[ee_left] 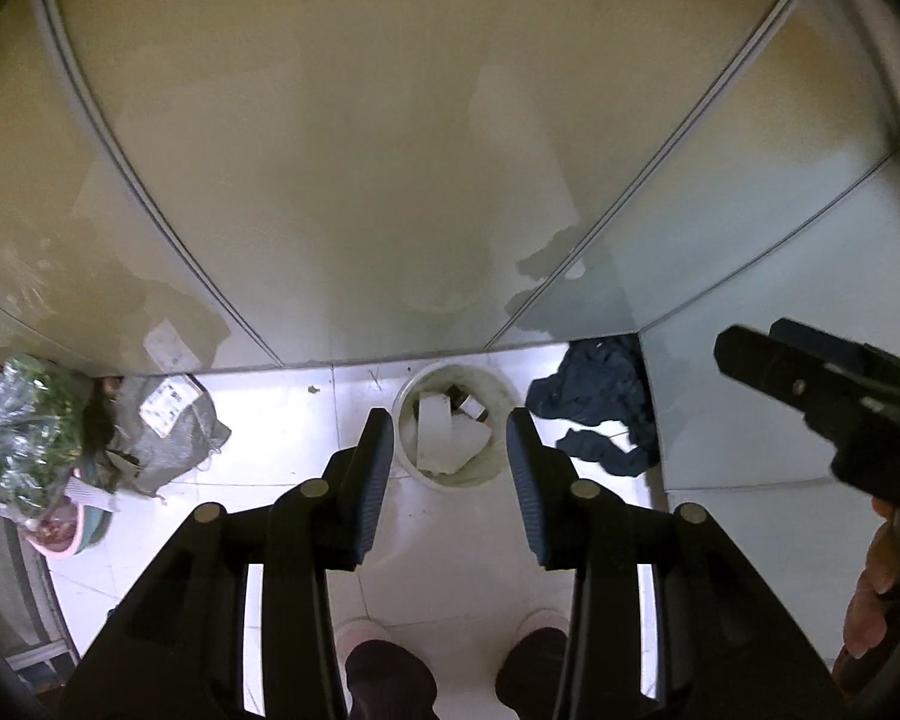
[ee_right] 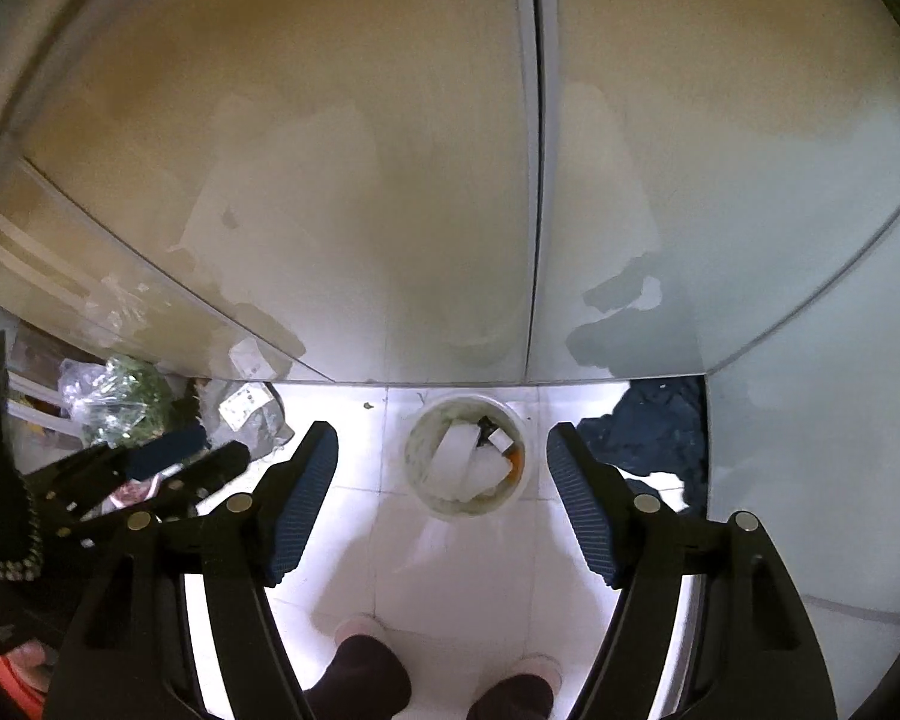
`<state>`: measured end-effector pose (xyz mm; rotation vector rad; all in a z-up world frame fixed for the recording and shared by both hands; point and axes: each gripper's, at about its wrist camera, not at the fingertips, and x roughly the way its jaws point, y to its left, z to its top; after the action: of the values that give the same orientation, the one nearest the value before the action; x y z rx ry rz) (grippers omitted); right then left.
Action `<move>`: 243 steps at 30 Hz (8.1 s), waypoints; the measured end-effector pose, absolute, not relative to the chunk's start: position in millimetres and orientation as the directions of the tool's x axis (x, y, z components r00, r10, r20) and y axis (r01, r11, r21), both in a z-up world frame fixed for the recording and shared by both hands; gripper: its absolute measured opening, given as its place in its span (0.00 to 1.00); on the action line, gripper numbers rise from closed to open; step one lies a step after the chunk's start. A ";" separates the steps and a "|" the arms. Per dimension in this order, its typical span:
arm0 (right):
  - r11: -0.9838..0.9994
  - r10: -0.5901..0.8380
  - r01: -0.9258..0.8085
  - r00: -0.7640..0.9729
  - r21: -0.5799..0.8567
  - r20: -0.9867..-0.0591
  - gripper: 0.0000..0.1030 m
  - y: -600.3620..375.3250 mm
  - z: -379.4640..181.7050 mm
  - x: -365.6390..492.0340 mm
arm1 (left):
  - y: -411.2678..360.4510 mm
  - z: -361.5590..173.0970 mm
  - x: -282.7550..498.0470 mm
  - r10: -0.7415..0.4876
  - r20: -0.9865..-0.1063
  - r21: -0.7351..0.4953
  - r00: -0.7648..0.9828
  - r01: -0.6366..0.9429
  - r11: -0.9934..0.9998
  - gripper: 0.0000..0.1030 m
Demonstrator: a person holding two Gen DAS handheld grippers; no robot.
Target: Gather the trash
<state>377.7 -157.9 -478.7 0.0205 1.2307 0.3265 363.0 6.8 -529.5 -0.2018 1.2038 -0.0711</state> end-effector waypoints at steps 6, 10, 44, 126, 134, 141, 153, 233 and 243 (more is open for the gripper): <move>0.959 0.240 -0.233 0.349 0.164 -0.906 0.67 -159.7 -385.5 361.5 | 7.7 -417.9 346.6 -0.173 -0.891 -0.201 0.419 -0.023 0.979 0.38; 0.962 0.233 -0.229 0.418 0.146 -0.878 0.67 -160.1 -311.1 349.6 | 10.5 -342.6 333.3 -0.181 -0.861 -0.204 0.476 0.003 0.979 0.39; 0.970 0.231 -0.231 0.786 0.074 -0.574 0.89 -179.3 -59.7 438.6 | 57.9 -55.7 440.0 -0.010 -0.547 -0.106 0.837 -0.057 0.993 0.92; 0.874 0.466 -0.416 0.577 0.249 -0.671 0.37 -142.9 -123.3 694.4 | 91.9 -135.4 707.9 0.028 -0.663 -0.084 0.748 -0.112 0.990 0.07; 0.842 0.507 -0.487 0.565 0.233 -0.651 0.37 -154.2 -99.2 625.5 | 64.6 -108.3 620.2 0.063 -0.630 -0.084 0.774 -0.148 0.985 0.07; 0.842 0.508 -0.488 0.573 0.230 -0.643 0.37 -148.2 -92.9 569.7 | 66.1 -101.6 553.1 0.060 -0.620 -0.075 0.783 -0.134 0.988 0.07; 0.902 0.423 -0.365 0.646 0.230 -0.635 0.37 -116.6 -104.5 431.8 | 103.0 -119.1 411.7 -0.026 -0.638 -0.092 0.769 -0.042 0.995 0.07; 0.931 0.333 -0.333 0.600 0.152 -0.727 0.61 -242.5 -167.1 328.3 | -41.4 -201.7 271.0 -0.058 -0.724 -0.115 0.688 -0.038 0.993 0.47; 0.904 0.422 -0.406 0.788 0.136 -0.449 0.61 -231.8 -20.5 203.7 | -68.3 -29.4 150.6 -0.034 -0.454 -0.077 0.890 -0.002 0.997 0.55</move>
<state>203.7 -231.8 -20.5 0.0323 0.4912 0.4463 150.6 -68.3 -29.4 -0.0760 0.4730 -0.0168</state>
